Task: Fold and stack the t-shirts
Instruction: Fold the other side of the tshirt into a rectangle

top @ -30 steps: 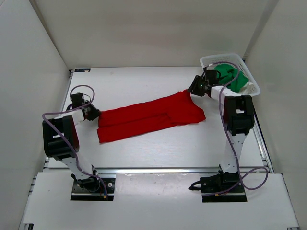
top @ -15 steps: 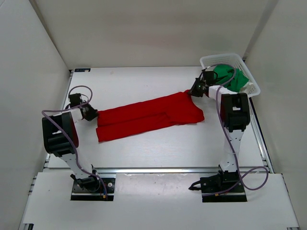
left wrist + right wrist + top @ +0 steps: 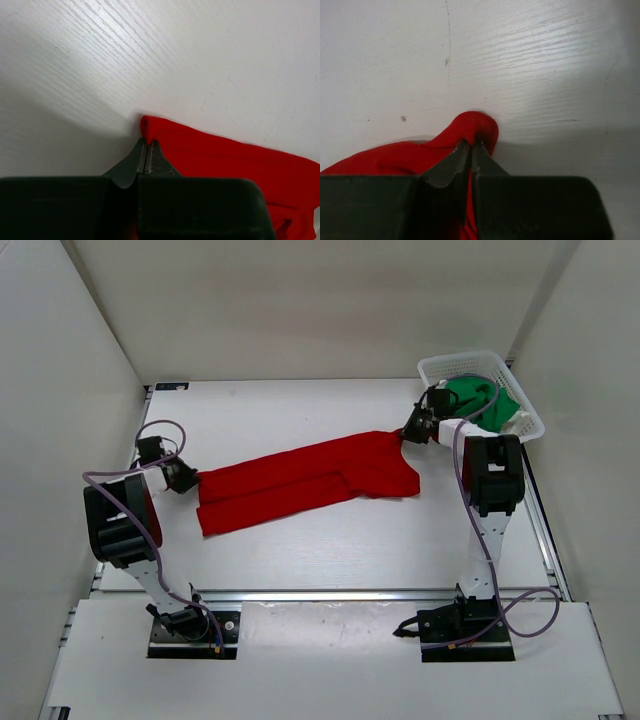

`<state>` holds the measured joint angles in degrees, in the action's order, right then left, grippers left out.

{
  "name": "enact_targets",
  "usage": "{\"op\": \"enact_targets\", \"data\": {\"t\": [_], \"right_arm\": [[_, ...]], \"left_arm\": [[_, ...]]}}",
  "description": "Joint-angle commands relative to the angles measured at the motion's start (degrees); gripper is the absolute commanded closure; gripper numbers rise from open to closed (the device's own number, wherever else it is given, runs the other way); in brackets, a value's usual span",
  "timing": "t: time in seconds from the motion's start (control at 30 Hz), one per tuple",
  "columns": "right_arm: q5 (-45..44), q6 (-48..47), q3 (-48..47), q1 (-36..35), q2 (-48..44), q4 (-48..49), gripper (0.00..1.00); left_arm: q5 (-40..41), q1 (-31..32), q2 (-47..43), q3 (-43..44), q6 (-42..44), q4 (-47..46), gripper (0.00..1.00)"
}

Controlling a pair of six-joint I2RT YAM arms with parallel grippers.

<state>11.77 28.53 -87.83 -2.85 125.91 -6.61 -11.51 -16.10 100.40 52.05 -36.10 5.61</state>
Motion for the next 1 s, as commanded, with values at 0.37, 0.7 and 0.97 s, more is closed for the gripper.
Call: {"op": "enact_targets", "data": {"t": [0.37,0.7,0.97], "right_arm": [[-0.6,-1.5,-4.1,-0.9,-5.2,-0.8,0.99],[0.4,-1.7,-4.2,-2.2,-8.5,-5.3,0.65],[1.9,3.8,18.9,-7.1,-22.5,7.6,0.97]], "left_arm": [[2.1,-1.0,-6.1,2.3,1.0,1.0,0.88],[-0.2,-2.4,-4.2,5.5,1.6,5.6,0.44],[1.7,1.2,-18.5,-3.7,0.9,4.2,0.58]]}}
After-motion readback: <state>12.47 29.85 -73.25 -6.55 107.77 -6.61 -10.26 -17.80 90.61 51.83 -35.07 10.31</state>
